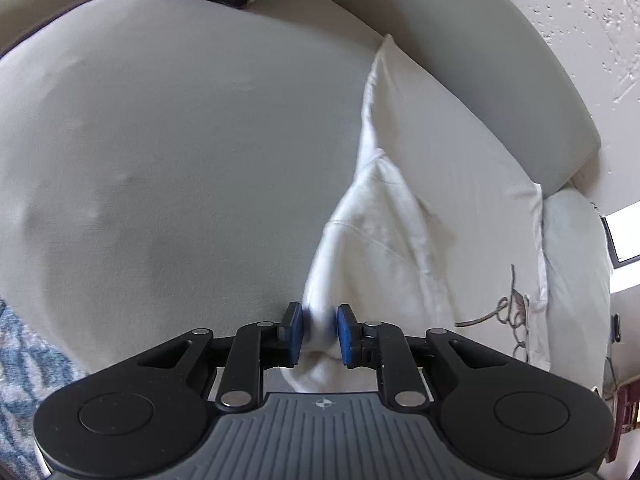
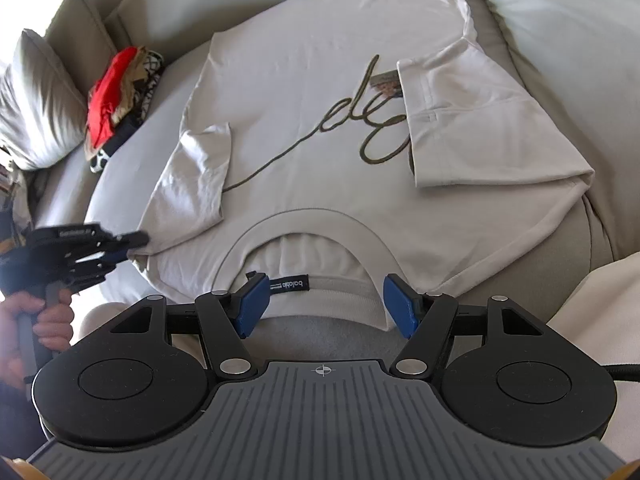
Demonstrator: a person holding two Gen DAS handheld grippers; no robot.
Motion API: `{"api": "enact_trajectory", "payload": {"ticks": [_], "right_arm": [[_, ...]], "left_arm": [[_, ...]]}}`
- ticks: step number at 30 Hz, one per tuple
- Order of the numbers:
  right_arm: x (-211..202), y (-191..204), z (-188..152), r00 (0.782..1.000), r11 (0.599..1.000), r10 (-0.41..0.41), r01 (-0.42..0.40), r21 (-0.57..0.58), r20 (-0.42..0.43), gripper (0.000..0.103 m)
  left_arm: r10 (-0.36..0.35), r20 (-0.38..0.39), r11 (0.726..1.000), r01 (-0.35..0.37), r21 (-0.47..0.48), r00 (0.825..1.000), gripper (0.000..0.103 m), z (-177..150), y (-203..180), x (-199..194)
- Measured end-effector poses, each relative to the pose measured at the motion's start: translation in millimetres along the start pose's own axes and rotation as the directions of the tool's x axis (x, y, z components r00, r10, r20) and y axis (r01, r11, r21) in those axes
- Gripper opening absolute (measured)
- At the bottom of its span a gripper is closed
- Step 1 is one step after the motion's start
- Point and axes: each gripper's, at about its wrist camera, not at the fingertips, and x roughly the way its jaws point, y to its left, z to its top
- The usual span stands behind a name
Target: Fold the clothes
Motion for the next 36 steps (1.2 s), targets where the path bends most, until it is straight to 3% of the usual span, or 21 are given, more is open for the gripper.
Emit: {"api": "enact_trajectory", "payload": {"ticks": [5,7,9,10,12,14,16,17,19,20,22,24,27,29,31,32,36], "right_arm": [[0,-3,2,1.0,1.0,0.001,-0.001,0.03,0.014,0.069],[-6,-7,2,0.999,0.997,0.026,-0.03,0.07,0.045,0.069],[-23,-16,1,0.987,0.983,0.085,-0.106,0.153,0.136,0.069],[-39,-22,-1,0.97,0.967,0.106,-0.151,0.203,0.218,0.069],[-75,-34,-5,0.916,0.943,0.081,-0.198,0.269,0.392,0.069],[-101,-42,-5,0.879,0.937,0.022,-0.185,0.298,0.476,0.072],[-126,-49,-6,0.84,0.933,-0.041,-0.162,0.323,0.54,0.076],[-131,-51,-3,0.838,0.937,-0.072,-0.128,0.324,0.541,0.08],[-129,-55,4,0.852,0.95,-0.128,-0.041,0.309,0.507,0.082],[-118,-57,10,0.87,0.957,-0.147,0.004,0.29,0.47,0.082],[-90,-62,22,0.902,0.968,-0.173,0.081,0.239,0.395,0.069],[-59,-69,28,0.921,0.974,-0.183,0.122,0.189,0.345,0.013],[-19,-77,31,0.933,0.974,-0.212,0.177,0.144,0.29,0.011],[1,-79,34,0.934,0.969,-0.243,0.218,0.12,0.263,0.011],[12,-83,36,0.932,0.963,-0.267,0.245,0.116,0.245,0.013],[14,-83,37,0.93,0.96,-0.278,0.259,0.107,0.242,0.013],[10,-81,35,0.93,0.953,-0.302,0.295,0.061,0.21,0.02]], "left_arm": [[0.075,0.021,0.992,-0.077,0.102,0.997,0.003,-3,-5,-1],[0.099,0.024,0.989,-0.101,0.104,0.995,0.011,-3,-9,0],[0.125,0.044,0.987,-0.129,0.094,0.991,0.017,-6,-12,-6],[0.151,0.07,0.982,-0.158,0.107,0.986,0.029,-10,-16,-12],[0.199,0.123,0.965,-0.216,0.146,0.972,0.035,-20,-22,-25],[0.225,0.139,0.951,-0.248,0.185,0.965,0.035,-32,-29,-38],[0.196,0.128,0.953,-0.22,0.206,0.972,0.036,-41,-35,-44],[0.176,0.121,0.955,-0.199,0.218,0.977,0.037,-44,-38,-47],[0.169,0.131,0.946,-0.198,0.257,0.977,0.039,-51,-45,-54],[0.175,0.154,0.936,-0.212,0.279,0.973,0.039,-55,-49,-55],[0.154,0.208,0.924,-0.216,0.316,0.966,0.042,-56,-58,-50],[0.119,0.237,0.929,-0.193,0.315,0.964,0.039,-51,-60,-36],[0.114,0.25,0.938,-0.187,0.292,0.962,0.018,-47,-72,-21],[0.125,0.275,0.924,-0.213,0.317,0.953,0.018,-41,-81,-5],[0.162,0.293,0.901,-0.263,0.345,0.942,0.018,-38,-92,11],[0.218,0.283,0.888,-0.31,0.341,0.934,0.019,-35,-91,19],[0.374,0.232,0.852,-0.431,0.296,0.898,0.039,-33,-76,26]]}}
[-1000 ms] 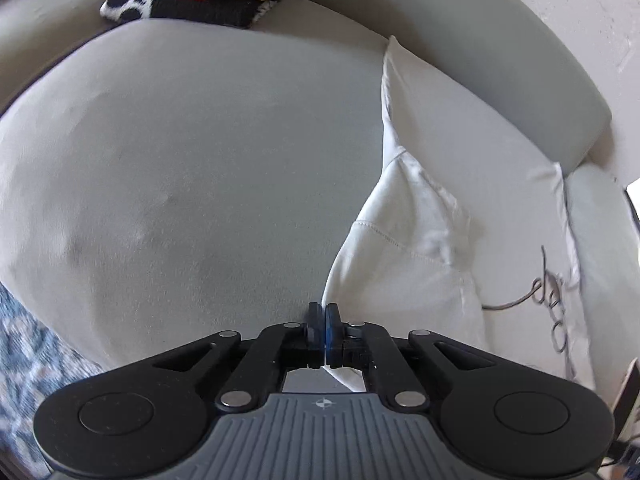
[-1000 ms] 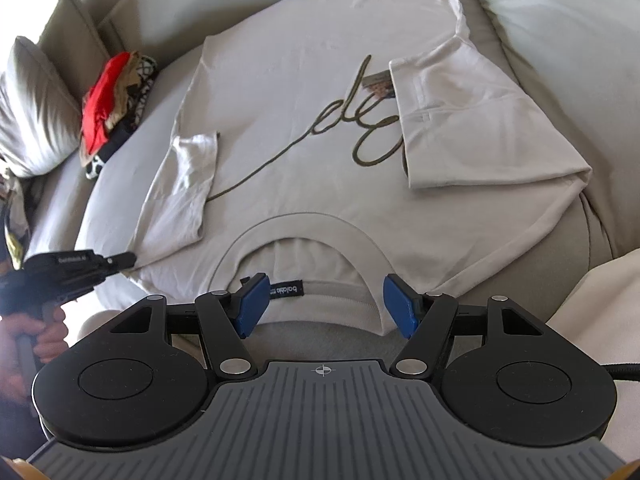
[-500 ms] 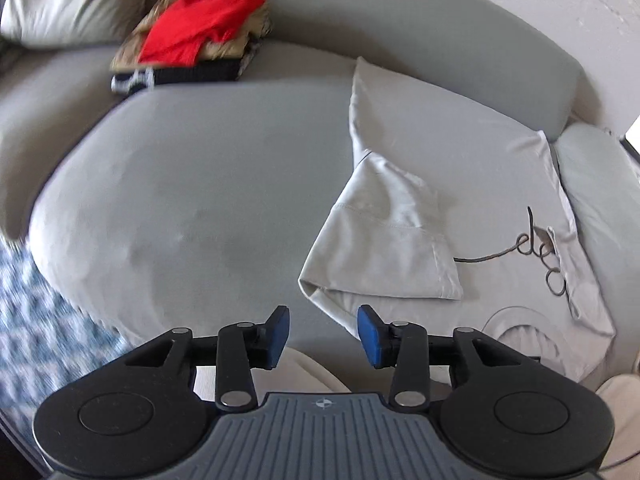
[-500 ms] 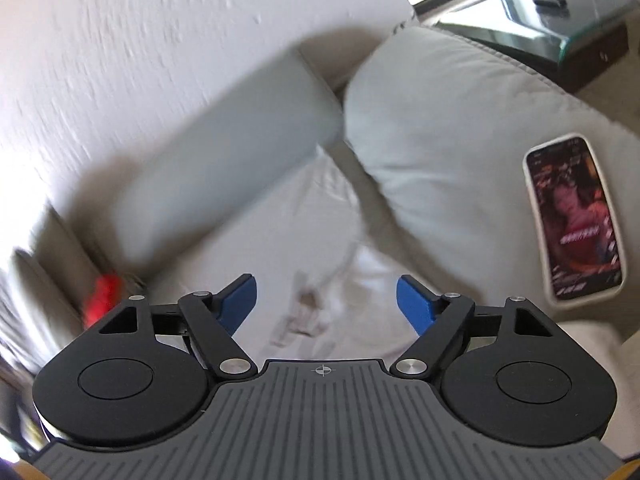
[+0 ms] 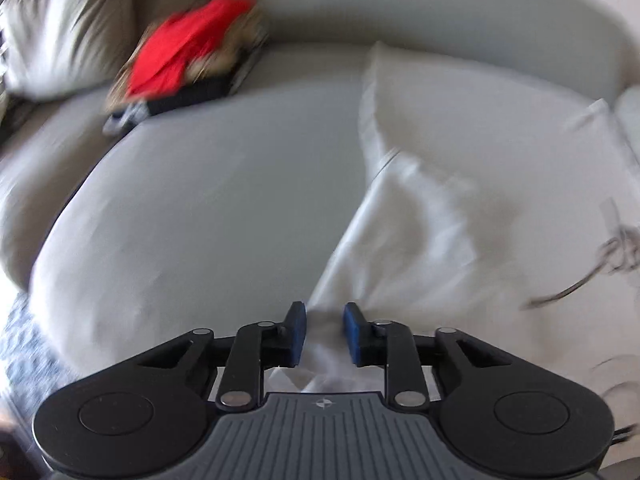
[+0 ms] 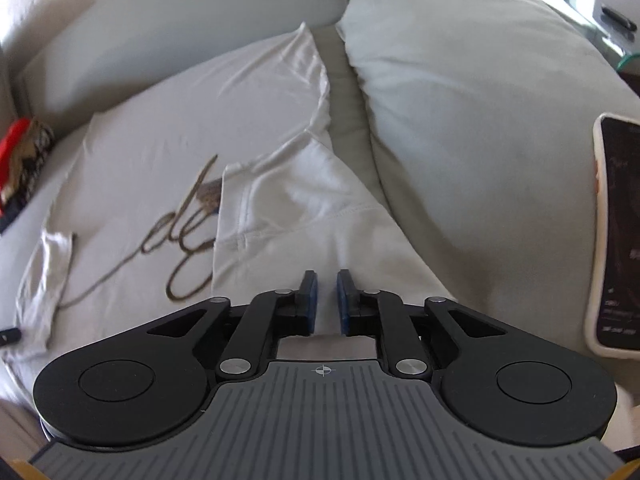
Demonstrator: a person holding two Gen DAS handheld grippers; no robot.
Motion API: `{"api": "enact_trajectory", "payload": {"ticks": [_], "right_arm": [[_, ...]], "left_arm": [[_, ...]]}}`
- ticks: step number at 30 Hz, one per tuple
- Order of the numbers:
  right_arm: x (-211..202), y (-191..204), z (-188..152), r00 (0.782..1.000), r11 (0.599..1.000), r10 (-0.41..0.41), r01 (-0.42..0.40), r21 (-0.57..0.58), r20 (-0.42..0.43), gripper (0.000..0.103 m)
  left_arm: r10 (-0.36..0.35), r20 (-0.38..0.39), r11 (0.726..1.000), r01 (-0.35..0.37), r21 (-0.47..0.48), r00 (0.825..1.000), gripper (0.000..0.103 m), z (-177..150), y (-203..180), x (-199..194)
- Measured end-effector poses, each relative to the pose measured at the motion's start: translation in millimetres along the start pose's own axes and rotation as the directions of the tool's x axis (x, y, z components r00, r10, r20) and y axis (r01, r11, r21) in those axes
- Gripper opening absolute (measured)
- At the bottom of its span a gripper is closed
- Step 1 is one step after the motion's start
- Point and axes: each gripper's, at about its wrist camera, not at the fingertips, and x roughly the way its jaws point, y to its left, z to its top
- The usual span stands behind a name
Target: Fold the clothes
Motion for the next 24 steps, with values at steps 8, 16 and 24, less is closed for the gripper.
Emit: {"api": "enact_trajectory", "payload": {"ticks": [8,16,24], "right_arm": [[-19,-11,8,0.996,0.999,0.015,-0.019,0.047,0.088,0.028],[9,-11,37,0.993,0.99,0.061,-0.073,0.123,0.099,0.016],[22,-11,49,0.993,0.987,0.073,-0.085,0.134,0.094,0.02]], "left_arm": [[0.06,0.006,0.998,-0.059,-0.011,0.998,0.035,-7,26,-28],[-0.184,0.007,0.975,0.182,0.128,0.983,0.035,22,-43,5],[-0.19,0.001,0.979,0.19,0.073,0.982,0.036,52,-51,52]]}}
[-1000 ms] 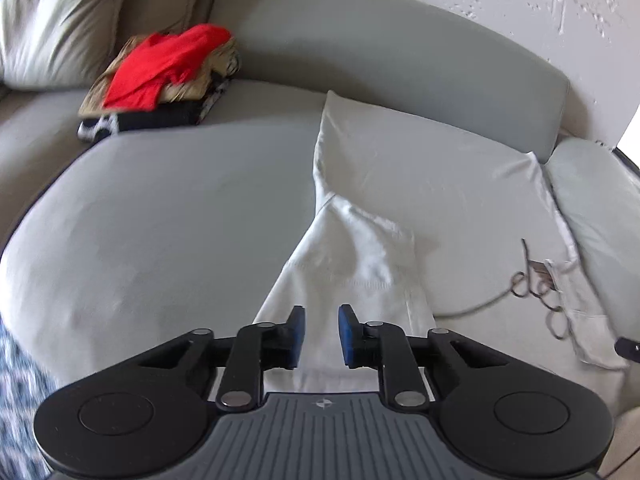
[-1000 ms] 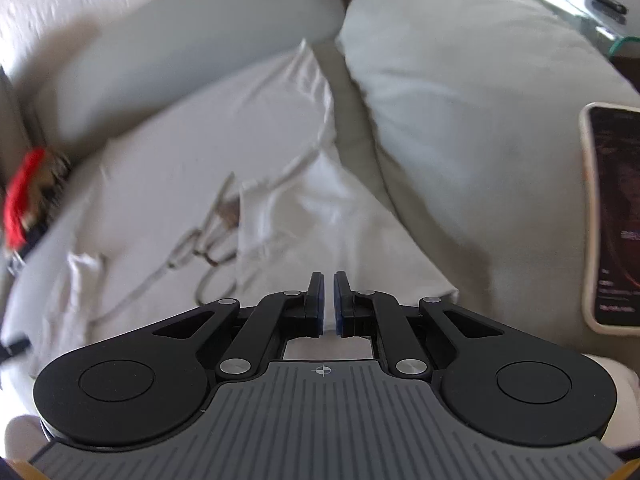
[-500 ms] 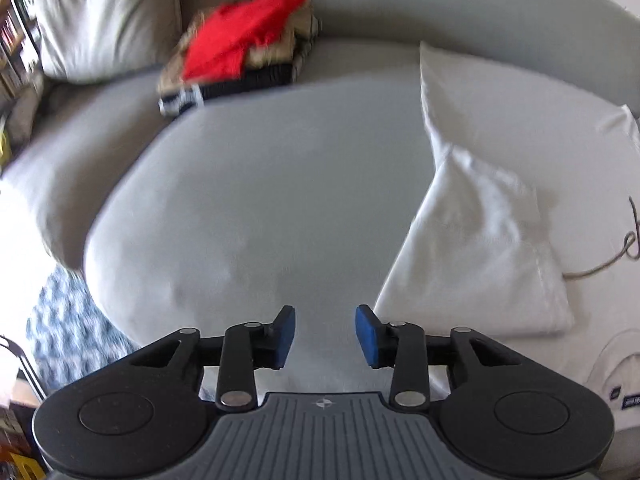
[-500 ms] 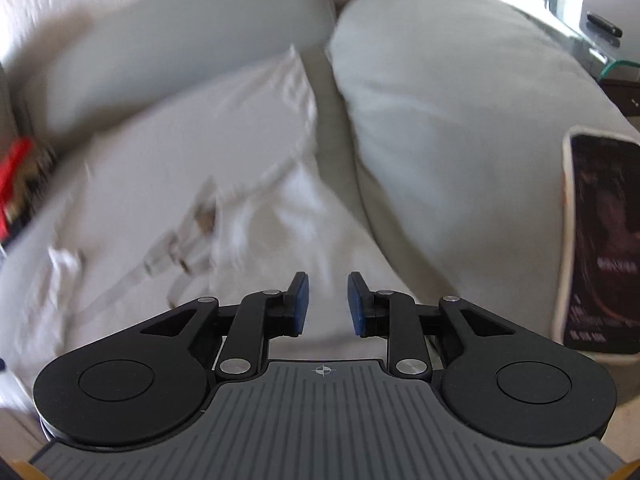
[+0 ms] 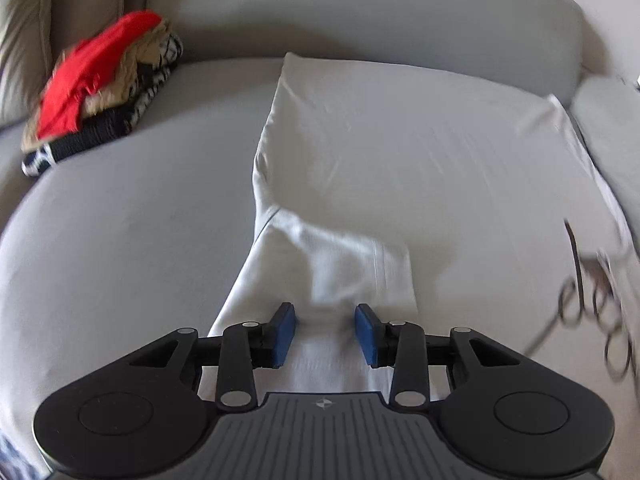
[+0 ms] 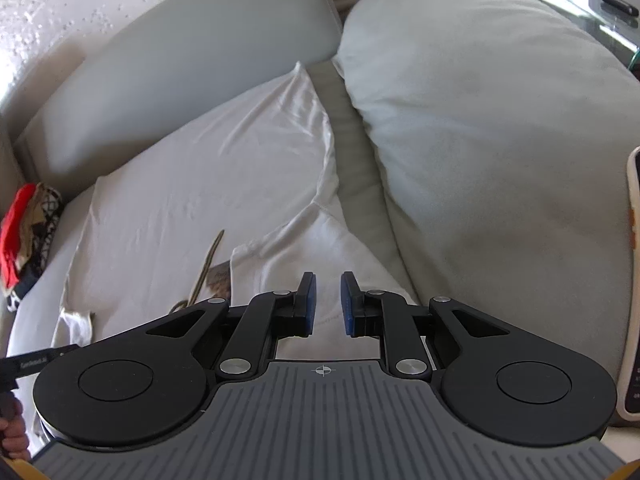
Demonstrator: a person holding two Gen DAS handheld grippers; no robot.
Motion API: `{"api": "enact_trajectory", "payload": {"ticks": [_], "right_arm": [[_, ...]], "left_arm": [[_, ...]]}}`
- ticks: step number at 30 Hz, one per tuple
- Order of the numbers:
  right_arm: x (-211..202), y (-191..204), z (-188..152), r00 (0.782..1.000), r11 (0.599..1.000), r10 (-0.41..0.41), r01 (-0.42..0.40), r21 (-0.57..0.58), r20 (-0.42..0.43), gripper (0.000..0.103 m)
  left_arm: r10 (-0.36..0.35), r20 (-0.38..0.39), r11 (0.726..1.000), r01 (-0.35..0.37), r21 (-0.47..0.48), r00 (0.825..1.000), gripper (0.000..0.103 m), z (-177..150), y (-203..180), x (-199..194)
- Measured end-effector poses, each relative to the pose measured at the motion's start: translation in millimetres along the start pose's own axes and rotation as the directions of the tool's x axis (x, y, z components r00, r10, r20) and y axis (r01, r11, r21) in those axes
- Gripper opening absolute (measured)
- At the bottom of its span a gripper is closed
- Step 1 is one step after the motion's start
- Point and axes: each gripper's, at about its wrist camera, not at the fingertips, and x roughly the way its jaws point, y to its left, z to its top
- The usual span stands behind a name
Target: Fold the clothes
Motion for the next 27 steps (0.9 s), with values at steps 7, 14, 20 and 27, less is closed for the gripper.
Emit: {"api": "enact_trajectory", "payload": {"ticks": [7,14,20,27], "right_arm": [[10,-8,7,1.0,0.999,0.005,-0.006,0.05,0.015,0.02],[51,7,15,0.999,1.0,-0.006,0.005,-0.024,-0.043,0.02],[71,15,30,0.999,1.0,0.004,-0.005,-0.014,-0.034,0.02],[28,28,-3,0.999,0.987,-0.039,0.036,-0.157,-0.018,0.021]], "left_arm": [[0.014,0.067,0.997,-0.009,-0.073,0.998,0.042,13,8,-25],[0.06,0.032,0.997,-0.059,-0.054,0.998,0.043,6,14,5],[0.096,0.073,0.995,-0.096,0.002,0.993,0.046,11,0,8],[0.179,0.07,0.982,-0.183,0.053,0.981,0.055,-26,-7,-21]]}}
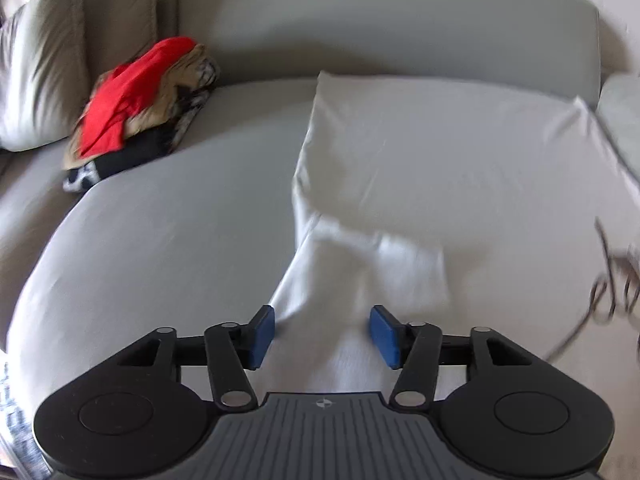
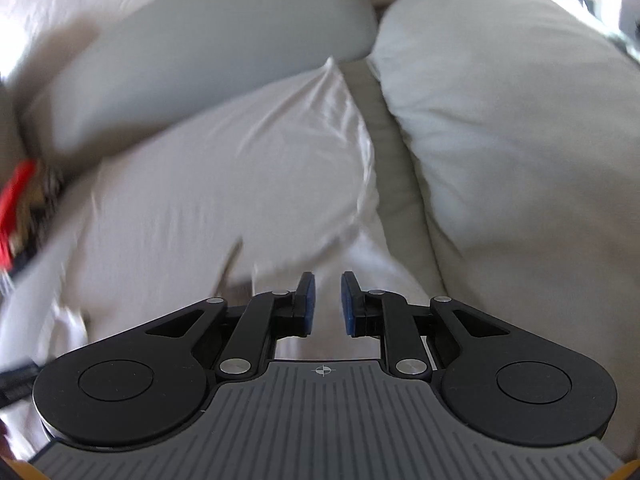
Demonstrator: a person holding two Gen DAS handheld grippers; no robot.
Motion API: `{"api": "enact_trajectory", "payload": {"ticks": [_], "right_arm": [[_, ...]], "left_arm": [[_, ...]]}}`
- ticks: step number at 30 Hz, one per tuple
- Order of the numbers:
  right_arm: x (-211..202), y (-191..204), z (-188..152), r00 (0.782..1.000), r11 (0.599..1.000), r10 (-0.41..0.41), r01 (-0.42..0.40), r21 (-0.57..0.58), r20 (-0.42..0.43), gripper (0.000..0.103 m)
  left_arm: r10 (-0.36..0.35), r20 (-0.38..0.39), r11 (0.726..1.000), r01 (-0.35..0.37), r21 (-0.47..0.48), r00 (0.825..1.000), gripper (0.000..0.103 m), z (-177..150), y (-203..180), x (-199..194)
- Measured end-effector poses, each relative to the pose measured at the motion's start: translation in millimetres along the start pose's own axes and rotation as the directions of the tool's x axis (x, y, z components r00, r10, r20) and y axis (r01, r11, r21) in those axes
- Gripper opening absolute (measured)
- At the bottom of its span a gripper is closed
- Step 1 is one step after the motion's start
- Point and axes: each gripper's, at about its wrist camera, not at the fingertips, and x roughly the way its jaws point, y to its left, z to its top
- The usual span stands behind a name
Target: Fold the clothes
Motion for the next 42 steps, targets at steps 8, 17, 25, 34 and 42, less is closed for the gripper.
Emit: {"api": "enact_trajectory", "payload": {"ticks": [8,17,25,34,42], "right_arm": [[-36,-11,-41,0.998,0.999,-0.051,0.051,-0.016,-0.037,0.024],[-91,-14,-67,0.999,0.999,-0.014,0.015,0.029,-0.035,0.035],[-106,14,-78,0.997,0.998,0.067,-0.068,-0.013,-0.029,0.038],[-98,24,-106,0.987,0.991,0.089,-0.101,-0.085,-0.132,0.039],[-118,10,-116,0.976,0.991,0.132,-0.137,-0.014,-0.172,0.04]], "left_arm": [[-0.035,-0.023,0.999,0.034,-0.04,0.999,0.057,-35,9,-30],[-0.053,-0.051,0.997,0.05,-0.05,0.997,0.059,-69,9,-75],[-0.068,0.007,0.998,0.068,-0.018,0.998,0.06,-76,-12,-92],[-0.084,-0.018,0.988,0.086,0.131,0.996,0.06,-102,-51,-94],[-0.181,-0.115,0.974,0.195,0.118,0.977,0.06,-117,-50,-109]]}}
